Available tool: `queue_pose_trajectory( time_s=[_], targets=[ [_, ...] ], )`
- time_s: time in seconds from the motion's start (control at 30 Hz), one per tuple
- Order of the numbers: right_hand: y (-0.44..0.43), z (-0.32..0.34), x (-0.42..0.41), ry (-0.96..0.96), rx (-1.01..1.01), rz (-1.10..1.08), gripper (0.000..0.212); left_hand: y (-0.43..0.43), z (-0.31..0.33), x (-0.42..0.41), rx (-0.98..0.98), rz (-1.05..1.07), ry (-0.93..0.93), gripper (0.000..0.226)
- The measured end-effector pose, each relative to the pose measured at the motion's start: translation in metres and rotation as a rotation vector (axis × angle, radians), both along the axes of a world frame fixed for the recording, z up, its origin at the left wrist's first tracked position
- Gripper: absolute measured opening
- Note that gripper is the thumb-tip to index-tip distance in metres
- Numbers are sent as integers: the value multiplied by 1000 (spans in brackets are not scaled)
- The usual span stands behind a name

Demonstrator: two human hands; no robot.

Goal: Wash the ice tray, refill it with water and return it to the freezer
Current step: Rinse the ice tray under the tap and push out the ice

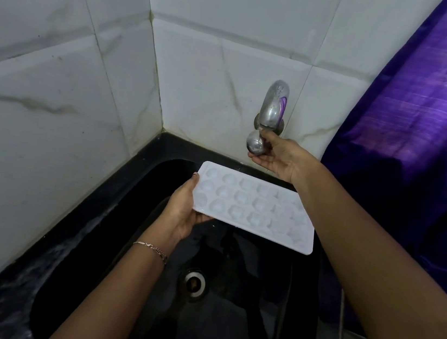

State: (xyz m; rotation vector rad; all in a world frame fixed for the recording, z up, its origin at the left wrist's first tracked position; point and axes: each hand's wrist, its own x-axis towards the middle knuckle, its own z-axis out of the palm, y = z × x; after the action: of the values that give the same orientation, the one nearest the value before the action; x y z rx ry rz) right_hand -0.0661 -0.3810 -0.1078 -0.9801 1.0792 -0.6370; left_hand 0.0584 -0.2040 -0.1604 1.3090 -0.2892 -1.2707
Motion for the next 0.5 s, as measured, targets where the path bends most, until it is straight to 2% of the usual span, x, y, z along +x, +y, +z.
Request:
queue_pose_trajectory(
  time_s=[0.5],
  targets=[
    [4,2,1,36,-4,-32,48,-1,-1,-6,-9,11,20,34]
  ],
)
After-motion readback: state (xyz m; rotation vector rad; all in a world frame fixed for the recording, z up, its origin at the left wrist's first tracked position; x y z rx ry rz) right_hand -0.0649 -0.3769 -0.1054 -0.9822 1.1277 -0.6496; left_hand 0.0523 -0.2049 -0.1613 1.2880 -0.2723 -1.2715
